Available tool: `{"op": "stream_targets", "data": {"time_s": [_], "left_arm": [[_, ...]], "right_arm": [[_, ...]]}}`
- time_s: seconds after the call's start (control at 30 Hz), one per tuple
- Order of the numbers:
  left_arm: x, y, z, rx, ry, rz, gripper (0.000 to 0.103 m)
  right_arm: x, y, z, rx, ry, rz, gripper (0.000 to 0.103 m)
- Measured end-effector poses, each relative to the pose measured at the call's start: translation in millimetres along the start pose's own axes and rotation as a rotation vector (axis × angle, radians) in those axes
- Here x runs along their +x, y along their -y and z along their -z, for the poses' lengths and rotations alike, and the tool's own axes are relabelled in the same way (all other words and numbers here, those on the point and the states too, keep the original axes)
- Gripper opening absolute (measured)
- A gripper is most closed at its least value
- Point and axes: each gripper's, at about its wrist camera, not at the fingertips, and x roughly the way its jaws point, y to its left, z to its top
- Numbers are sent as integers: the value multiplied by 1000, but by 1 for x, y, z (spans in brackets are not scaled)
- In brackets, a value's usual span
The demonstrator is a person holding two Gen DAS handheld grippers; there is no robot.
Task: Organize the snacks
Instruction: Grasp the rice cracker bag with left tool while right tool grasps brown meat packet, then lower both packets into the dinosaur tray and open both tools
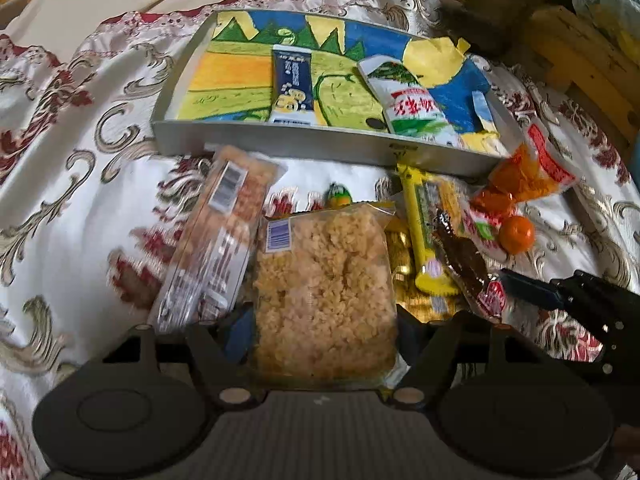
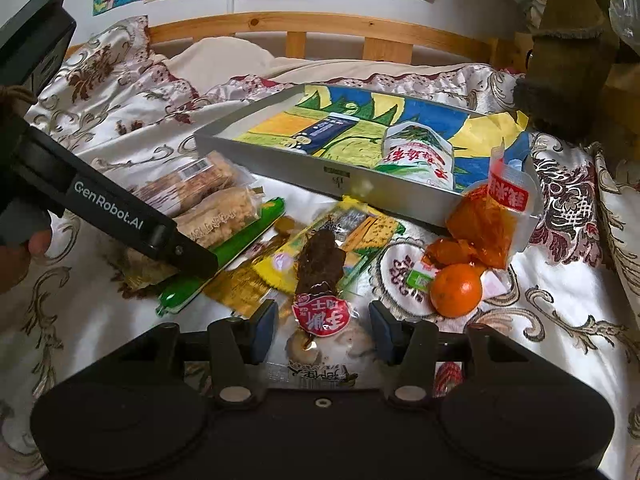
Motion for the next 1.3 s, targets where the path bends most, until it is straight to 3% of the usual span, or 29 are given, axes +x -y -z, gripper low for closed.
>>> {"op": "stream_targets", "data": {"time_s": [0.17,0.67,0.93,1.3], "left_arm": [[-17,10,19,15,9,-21,74],[-54,39,73,-68,-4,11,74],[-69,55,94,-98,12,1,74],[-91,69,105,-110,55,8,74]], "right_arm": [[-17,-8,7,-45,-7,16,51],[-68,-20,49,-176,-38,42,49],[-88,-6,58,-83,-59,11,43],[-116,-15,71,-152,-4,60,42]]}}
